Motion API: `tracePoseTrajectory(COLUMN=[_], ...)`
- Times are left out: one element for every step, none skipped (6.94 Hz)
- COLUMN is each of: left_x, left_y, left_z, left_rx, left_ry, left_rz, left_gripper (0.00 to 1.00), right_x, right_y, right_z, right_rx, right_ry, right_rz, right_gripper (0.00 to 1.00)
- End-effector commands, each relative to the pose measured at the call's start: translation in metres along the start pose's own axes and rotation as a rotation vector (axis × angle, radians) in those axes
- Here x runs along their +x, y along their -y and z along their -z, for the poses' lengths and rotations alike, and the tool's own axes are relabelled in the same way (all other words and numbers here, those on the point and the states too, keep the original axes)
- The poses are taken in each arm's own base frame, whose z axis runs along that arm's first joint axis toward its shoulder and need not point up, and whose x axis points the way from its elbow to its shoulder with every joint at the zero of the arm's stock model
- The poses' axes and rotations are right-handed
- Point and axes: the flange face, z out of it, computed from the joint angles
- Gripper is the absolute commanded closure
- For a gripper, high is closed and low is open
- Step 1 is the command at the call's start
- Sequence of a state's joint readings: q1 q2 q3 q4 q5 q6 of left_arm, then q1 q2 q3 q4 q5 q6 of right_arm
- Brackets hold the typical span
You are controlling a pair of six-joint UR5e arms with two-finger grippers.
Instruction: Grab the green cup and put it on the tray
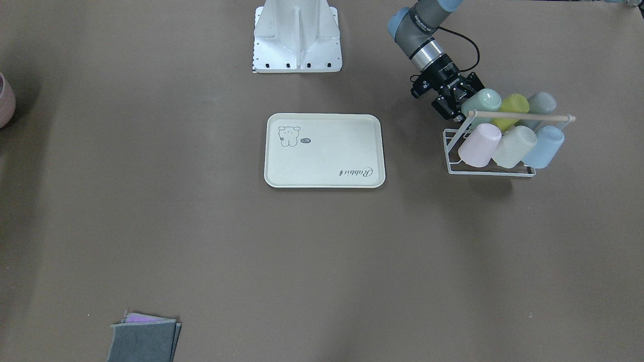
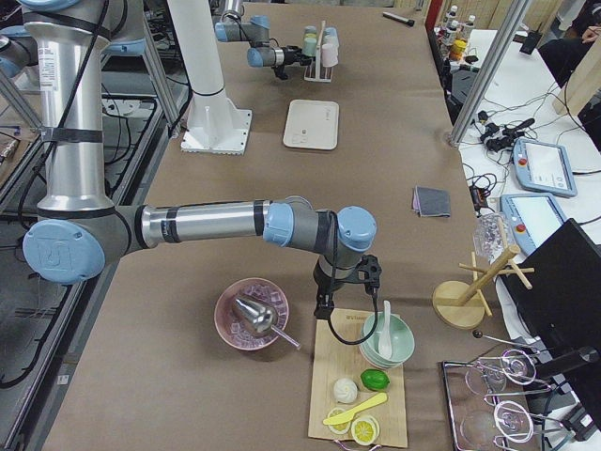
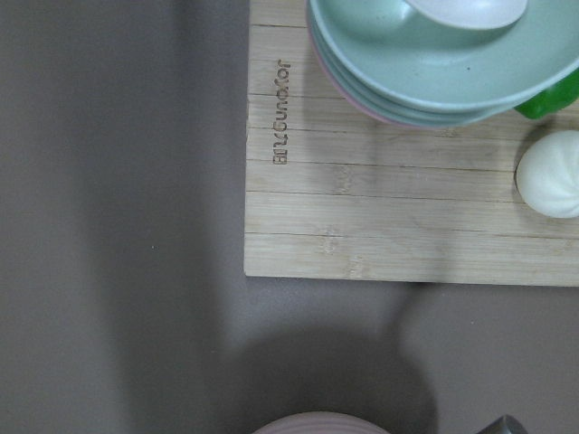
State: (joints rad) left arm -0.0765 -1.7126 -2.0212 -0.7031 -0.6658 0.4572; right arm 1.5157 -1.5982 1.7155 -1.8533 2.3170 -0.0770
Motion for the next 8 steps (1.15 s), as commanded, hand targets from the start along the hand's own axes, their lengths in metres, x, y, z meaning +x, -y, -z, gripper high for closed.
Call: tracePoseTrajectory(left_x=[0.000,0.000,-0.001,-0.002,-0.002,-0.004,-0.004,-0.003], left_y=[-0.011,-0.019,-0.029,-0.034,-0.036,-0.039,-0.039,-0.041], left_z=[0.003,0.006,0.010,0.012,0.013,0.016,0.018,0.021], left_rx=[0.005,0.004,0.005,0.004,0.005,0.012,0.016,0.016], left_ry=[0.002,0.000,0.000,0.000,0.000,0.004,0.007,0.007], left_rz=[0.012,0.009,0.014,0.015,0.018,0.026,0.031,0.025], left_gripper=[0.27,0.27,0.27,0.27,0.27,0.27,0.27,0.27], right_x=[0.008,0.013,0.012,0.012,0.014,0.014,0.014,0.015], right_y=[-0.008,-0.013,-0.012,-0.013,-0.014,-0.017,-0.017,-0.017], right_z=[0.007,0.003,0.004,0.003,0.003,0.002,0.002,0.001], right_rx=[0.020,0.014,0.016,0.015,0.017,0.016,0.017,0.016], right_ry=[0.041,0.047,0.047,0.058,0.064,0.076,0.079,0.080], right_rz=[-0.024,-0.033,-0.033,-0.033,-0.028,-0.032,-0.032,-0.033], right_gripper=[0.00,0.00,0.00,0.00,0.00,0.00,0.00,0.00])
